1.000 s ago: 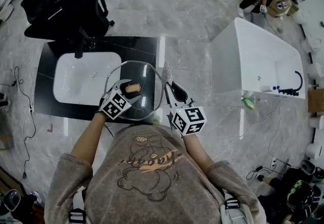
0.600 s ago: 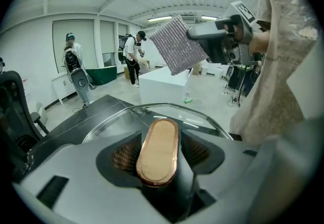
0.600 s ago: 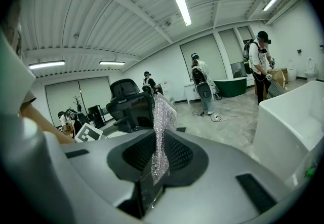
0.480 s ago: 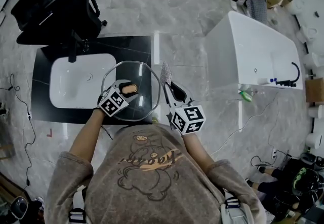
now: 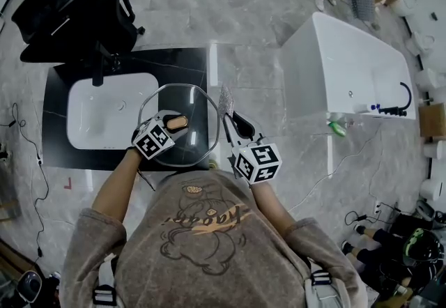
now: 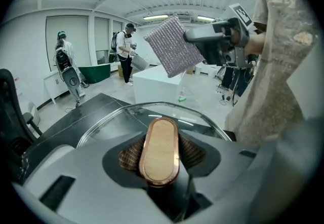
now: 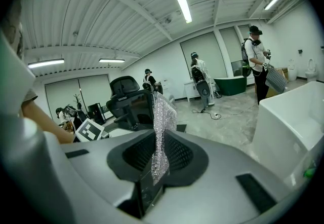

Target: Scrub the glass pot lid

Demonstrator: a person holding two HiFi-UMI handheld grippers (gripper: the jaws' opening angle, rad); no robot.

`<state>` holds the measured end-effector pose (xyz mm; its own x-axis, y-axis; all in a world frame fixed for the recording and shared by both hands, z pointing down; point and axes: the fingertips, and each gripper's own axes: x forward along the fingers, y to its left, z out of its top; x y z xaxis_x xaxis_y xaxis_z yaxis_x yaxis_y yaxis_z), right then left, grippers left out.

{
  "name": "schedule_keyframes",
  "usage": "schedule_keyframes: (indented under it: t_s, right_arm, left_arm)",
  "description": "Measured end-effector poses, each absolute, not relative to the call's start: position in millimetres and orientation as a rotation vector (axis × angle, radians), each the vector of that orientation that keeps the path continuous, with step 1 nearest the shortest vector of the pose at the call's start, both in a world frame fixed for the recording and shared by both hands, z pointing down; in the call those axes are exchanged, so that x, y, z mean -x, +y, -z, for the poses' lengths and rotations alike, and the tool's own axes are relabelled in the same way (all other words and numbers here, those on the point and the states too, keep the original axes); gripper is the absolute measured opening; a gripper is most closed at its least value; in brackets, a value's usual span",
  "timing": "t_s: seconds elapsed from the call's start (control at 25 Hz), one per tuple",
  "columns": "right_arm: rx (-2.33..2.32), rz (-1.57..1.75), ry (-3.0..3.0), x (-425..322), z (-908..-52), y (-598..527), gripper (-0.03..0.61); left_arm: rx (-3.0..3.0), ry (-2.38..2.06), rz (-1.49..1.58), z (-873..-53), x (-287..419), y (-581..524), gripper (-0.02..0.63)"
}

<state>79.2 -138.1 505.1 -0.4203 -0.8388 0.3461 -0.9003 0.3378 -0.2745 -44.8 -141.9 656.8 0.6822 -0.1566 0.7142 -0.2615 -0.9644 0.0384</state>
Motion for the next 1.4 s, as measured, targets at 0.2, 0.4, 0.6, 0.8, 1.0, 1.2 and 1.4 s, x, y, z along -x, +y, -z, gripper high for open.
schedule_keyframes:
  t_s: [0.2, 0.4, 0.6, 0.8, 1.0, 1.2, 1.4]
  right_arm:
    - [-1.602, -0.640, -2.445, -85, -505, -140, 0.069]
    - [-1.591, -0.627, -2.472, -86, -499, -148, 0.069]
    - [-1.620, -0.547, -2.507, -98, -473, -160, 0.069]
    - [-1.688, -0.499, -2.532, -119, -444, -171, 0.069]
    - [-1.632, -0.509, -2.566, -112, -442, -168, 0.069]
    - [-1.487, -0.518, -2.657, -87, -441, -160, 0.069]
    - [-1.273, -0.481, -2.838, -48, -408, -153, 0.069]
  left_arm:
    - [-2.754, -0.350, -1.115, -642, 50, -137, 0.183]
    - [-2.768, -0.383, -1.050, -609, 53, -139, 0.183]
    - [-2.722, -0.494, -0.799, -563, 55, -151, 0.183]
    - [-2.580, -0.606, -0.402, -516, 64, -170, 0.183]
    - [-2.372, -0.591, -0.011, -482, 70, -179, 0.183]
    - [-2.077, -0.502, 0.365, -466, 72, -183, 0.183]
    - [-2.007, -0.464, 0.476, -459, 66, -179, 0.183]
